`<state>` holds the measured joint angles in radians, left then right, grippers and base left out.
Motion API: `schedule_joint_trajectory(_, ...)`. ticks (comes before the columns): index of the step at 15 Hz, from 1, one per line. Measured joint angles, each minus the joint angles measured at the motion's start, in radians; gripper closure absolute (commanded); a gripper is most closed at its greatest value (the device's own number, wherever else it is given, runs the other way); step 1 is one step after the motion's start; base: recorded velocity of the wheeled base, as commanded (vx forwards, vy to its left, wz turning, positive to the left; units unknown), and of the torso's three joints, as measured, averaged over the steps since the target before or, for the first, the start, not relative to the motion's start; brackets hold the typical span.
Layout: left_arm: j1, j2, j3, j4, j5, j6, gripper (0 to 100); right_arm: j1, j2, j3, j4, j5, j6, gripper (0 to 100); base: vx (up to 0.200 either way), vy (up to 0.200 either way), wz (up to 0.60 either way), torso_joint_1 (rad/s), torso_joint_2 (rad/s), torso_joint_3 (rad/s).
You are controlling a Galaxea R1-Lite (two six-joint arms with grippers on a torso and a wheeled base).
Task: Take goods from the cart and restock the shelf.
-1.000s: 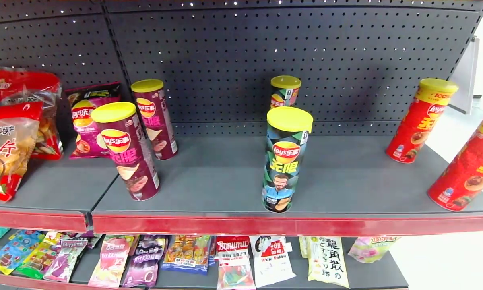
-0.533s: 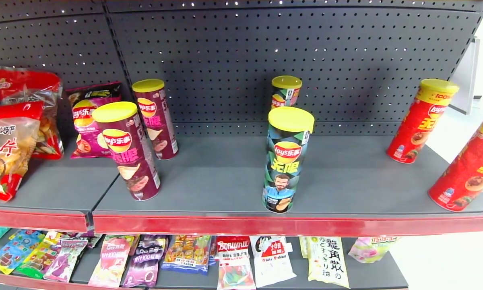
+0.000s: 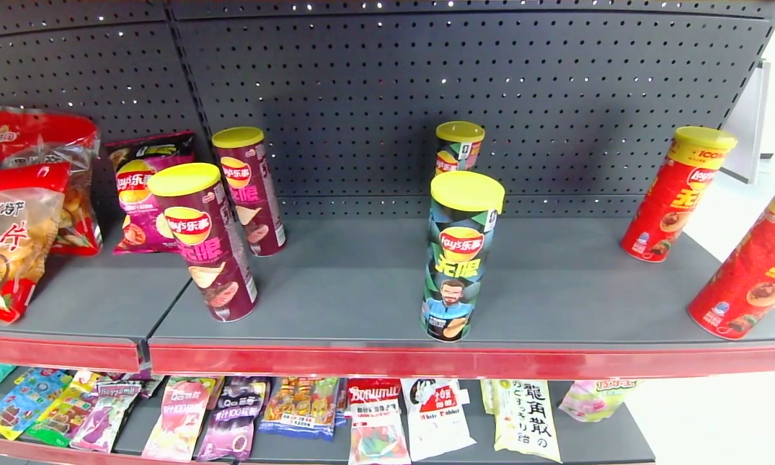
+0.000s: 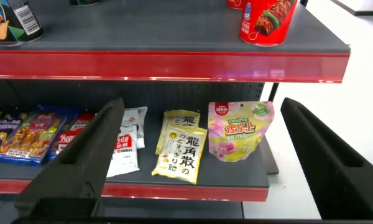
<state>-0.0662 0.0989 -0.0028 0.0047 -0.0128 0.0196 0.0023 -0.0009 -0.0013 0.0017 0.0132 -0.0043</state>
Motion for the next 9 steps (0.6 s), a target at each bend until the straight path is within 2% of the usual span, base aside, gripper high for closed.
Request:
schedule_joint_trajectory(4, 0.054, -0.053, 0.0, 0.0, 0.0, 0.0, 0, 0.001, 0.0, 0.0, 0.0, 0.0, 0.0, 0, 0.0, 0.0, 0.0, 0.0, 0.0, 0.0)
schedule_joint_trajectory(9, 0.067, -0.087, 0.001, 0.001, 0.0, 0.0, 0, 0.0, 0.0, 0.0, 0.0, 0.0, -0.003, 0, 0.0, 0.0, 0.0, 0.0, 0.0, 0.0)
